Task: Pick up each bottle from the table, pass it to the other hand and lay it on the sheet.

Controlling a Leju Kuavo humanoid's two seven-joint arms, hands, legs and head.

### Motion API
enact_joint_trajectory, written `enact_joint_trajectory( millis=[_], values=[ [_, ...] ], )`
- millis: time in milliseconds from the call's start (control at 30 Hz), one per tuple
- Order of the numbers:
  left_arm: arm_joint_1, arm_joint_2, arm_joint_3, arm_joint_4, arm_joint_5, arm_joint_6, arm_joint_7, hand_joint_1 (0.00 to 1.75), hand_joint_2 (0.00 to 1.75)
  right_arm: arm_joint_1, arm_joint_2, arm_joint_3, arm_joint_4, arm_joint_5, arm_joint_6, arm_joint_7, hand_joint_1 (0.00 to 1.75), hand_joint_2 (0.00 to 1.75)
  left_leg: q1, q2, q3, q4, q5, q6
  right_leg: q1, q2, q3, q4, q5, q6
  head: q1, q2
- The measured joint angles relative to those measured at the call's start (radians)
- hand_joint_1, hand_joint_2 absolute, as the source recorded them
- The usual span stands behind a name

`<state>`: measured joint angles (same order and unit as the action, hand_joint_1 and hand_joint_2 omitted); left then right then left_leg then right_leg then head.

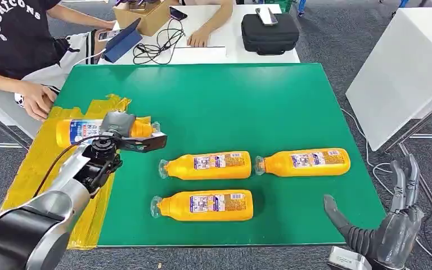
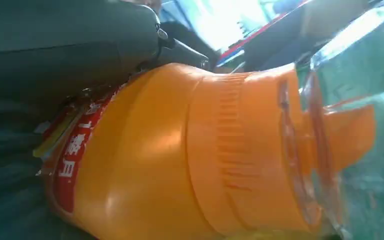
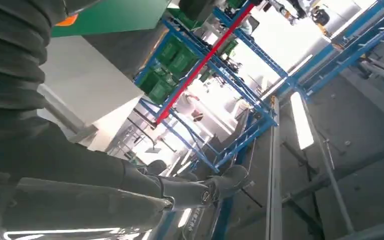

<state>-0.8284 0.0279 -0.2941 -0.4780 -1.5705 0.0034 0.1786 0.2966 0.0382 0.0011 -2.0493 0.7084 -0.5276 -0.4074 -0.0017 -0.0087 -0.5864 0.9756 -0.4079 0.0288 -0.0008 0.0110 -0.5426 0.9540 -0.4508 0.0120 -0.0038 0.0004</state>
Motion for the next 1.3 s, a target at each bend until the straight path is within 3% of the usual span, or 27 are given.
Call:
enact_joint_trajectory(
  millis=[367, 400, 433, 633, 1133, 1300],
  values=[
    [0.027, 0.049, 0.106, 0.032, 0.000, 0.014, 0.024, 1.75, 1.75, -0.050, 0.001, 0.007, 0.024, 0.004, 0.010, 0.013, 0.00, 1.75, 0.000, 0.000, 0.000, 0.000, 0.000, 0.000, 0.000, 0.000, 0.000, 0.000, 0.000, 0.000, 0.000, 0.000],
    [0.031, 0.056, 0.119, 0.034, 0.000, 0.019, 0.019, 0.44, 1.75, -0.057, 0.000, 0.009, 0.029, 0.003, 0.010, 0.015, 0.00, 1.75, 0.000, 0.000, 0.000, 0.000, 0.000, 0.000, 0.000, 0.000, 0.000, 0.000, 0.000, 0.000, 0.000, 0.000],
    [0.036, 0.063, 0.130, 0.035, 0.000, 0.022, 0.017, 0.00, 1.75, -0.063, 0.000, 0.011, 0.034, 0.002, 0.010, 0.016, 0.00, 1.75, 0.000, 0.000, 0.000, 0.000, 0.000, 0.000, 0.000, 0.000, 0.000, 0.000, 0.000, 0.000, 0.000, 0.000],
    [0.070, 0.092, 0.191, 0.037, 0.007, 0.046, -0.043, 0.00, 1.75, -0.103, -0.006, 0.029, 0.070, -0.016, 0.011, 0.020, 0.00, 1.75, 0.000, 0.000, 0.000, 0.000, 0.000, 0.000, 0.000, 0.000, 0.000, 0.000, 0.000, 0.000, 0.000, 0.000],
    [0.112, 0.092, 0.274, 0.037, 0.054, 0.079, -0.173, 0.00, 1.75, -0.146, -0.022, 0.044, 0.130, -0.037, 0.020, 0.017, 0.00, 1.75, 0.000, 0.000, 0.000, 0.000, 0.000, 0.000, 0.000, 0.000, 0.000, 0.000, 0.000, 0.000, 0.000, 0.000],
    [0.119, 0.087, 0.293, 0.037, 0.114, 0.094, -0.271, 0.00, 1.75, -0.154, -0.027, 0.044, 0.145, -0.048, 0.022, 0.013, 0.00, 1.75, 0.000, 0.000, 0.000, 0.000, 0.000, 0.000, 0.000, 0.000, 0.000, 0.000, 0.000, 0.000, 0.000, 0.000]
  ],
)
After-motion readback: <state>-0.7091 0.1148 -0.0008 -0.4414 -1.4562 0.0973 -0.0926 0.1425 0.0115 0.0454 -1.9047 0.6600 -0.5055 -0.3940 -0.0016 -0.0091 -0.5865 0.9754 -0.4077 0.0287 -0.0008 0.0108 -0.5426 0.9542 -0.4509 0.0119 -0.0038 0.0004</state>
